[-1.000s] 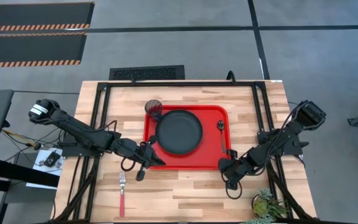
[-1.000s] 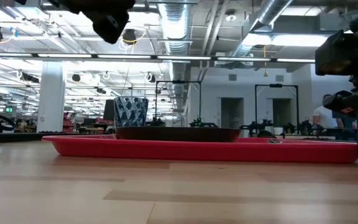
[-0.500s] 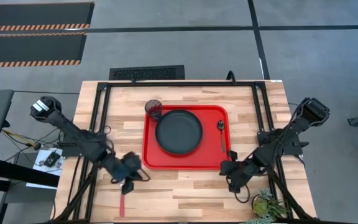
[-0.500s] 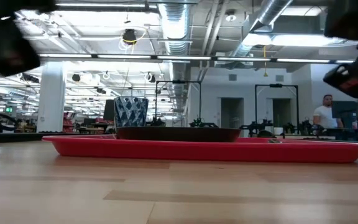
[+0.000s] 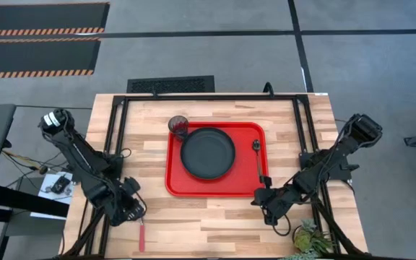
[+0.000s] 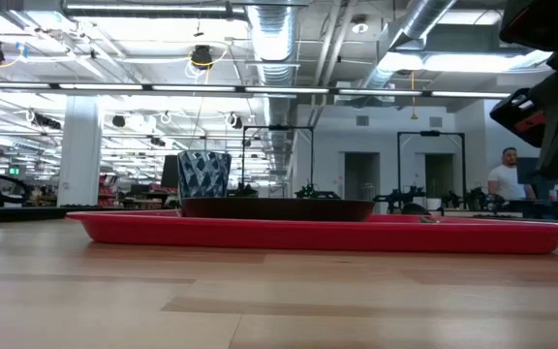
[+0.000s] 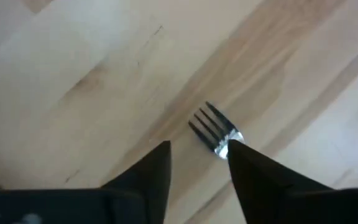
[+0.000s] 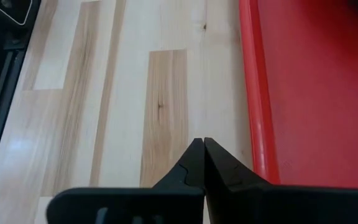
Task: Pick and place plate/cup/fork/spoon on tray
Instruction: Put the pink fork to the right of the black plate on the red serving tray
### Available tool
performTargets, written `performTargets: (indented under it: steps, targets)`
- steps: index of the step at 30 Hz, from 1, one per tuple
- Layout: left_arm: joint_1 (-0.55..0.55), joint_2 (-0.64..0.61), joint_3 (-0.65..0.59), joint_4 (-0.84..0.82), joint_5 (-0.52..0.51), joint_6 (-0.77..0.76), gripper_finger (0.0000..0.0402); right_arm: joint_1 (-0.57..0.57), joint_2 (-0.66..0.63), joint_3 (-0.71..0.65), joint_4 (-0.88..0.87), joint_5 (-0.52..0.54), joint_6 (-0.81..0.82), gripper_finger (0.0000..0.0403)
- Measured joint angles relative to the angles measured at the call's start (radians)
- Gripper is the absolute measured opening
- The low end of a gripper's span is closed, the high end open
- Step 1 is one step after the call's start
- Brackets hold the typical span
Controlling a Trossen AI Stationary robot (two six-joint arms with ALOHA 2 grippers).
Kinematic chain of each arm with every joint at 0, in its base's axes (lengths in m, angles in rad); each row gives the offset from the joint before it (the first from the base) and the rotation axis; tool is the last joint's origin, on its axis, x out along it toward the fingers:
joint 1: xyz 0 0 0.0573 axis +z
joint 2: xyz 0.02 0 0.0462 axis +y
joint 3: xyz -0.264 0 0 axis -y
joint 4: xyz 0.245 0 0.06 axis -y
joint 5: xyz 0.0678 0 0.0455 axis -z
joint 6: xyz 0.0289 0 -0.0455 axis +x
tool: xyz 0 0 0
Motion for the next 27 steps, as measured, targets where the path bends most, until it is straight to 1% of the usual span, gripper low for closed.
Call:
performTargets:
  steps: [2,4,9,13,17,19,25,27]
  targets:
    - [-0.007,0.0,-0.028,0.032,-0.034,-0.014,0.0162,0.0,0.0,0.0,0.0,0.0,-0.004,0.0013]
    - [-0.007,0.0,-0.066,0.099,-0.047,-0.01,0.0175,0.0,0.0,0.0,0.004,0.0,-0.008,0.0012]
    - [-0.007,0.0,-0.173,0.235,-0.064,0.005,0.0188,0.0,0.0,0.0,0.007,0.0,-0.008,0.0013]
    - [-0.008,-0.004,-0.218,0.319,-0.101,0.068,0.0189,0.0,0.001,0.0,0.021,0.0,-0.008,0.0013]
    - [-0.014,-0.007,-0.227,0.348,-0.128,0.13,0.0189,0.0,0.001,0.0,0.023,0.0,-0.007,0.0013]
    - [-0.022,-0.015,-0.23,0.372,-0.16,0.164,0.0186,0.0,0.001,0.0,0.025,0.0,-0.007,0.0013]
    - [-0.044,-0.032,-0.229,0.438,-0.237,0.28,0.0163,0.0,0.001,0.0,0.027,0.012,-0.008,0.0013]
    - [-0.044,-0.031,-0.231,0.443,-0.244,0.297,0.0154,0.0,0.001,0.0,0.027,0.023,-0.009,0.0013]
